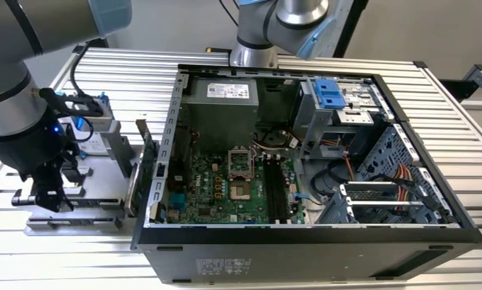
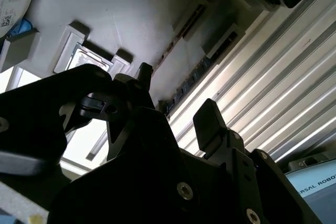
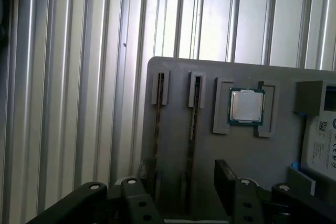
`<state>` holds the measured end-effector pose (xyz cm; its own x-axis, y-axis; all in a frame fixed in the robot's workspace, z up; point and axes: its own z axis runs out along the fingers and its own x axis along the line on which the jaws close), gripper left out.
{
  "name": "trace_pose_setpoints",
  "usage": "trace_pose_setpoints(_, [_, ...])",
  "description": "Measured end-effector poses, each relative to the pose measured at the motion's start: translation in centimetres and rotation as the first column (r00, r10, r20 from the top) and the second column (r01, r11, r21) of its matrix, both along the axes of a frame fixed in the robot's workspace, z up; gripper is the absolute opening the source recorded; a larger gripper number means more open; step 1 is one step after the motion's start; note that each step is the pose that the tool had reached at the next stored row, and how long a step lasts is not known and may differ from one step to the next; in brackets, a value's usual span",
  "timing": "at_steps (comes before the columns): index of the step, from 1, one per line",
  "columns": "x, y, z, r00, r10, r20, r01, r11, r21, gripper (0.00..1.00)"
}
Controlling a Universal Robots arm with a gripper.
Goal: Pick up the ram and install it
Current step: 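Pick up the ram and move it above insertion slot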
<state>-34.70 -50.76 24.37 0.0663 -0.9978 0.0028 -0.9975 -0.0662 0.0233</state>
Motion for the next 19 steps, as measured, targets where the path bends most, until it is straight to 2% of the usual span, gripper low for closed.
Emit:
trace_pose_setpoints(5, [0.0,-1.05,-0.2,1.0,0.0,-0.0001,0.0,1.0,0.0,1.0])
trace_pose_setpoints(7, [0.0,-1.35,-0.32,1.0,0.0,-0.0001,0.0,1.0,0.0,1.0])
trace_pose_setpoints(12, [-0.01,-1.65,-0.68,1.0,0.0,-0.0001,0.0,1.0,0.0,1.0])
trace_pose_setpoints(19, [-0.01,-1.86,-1.34,1.0,0.0,0.0,0.0,1.0,0.0,1.0])
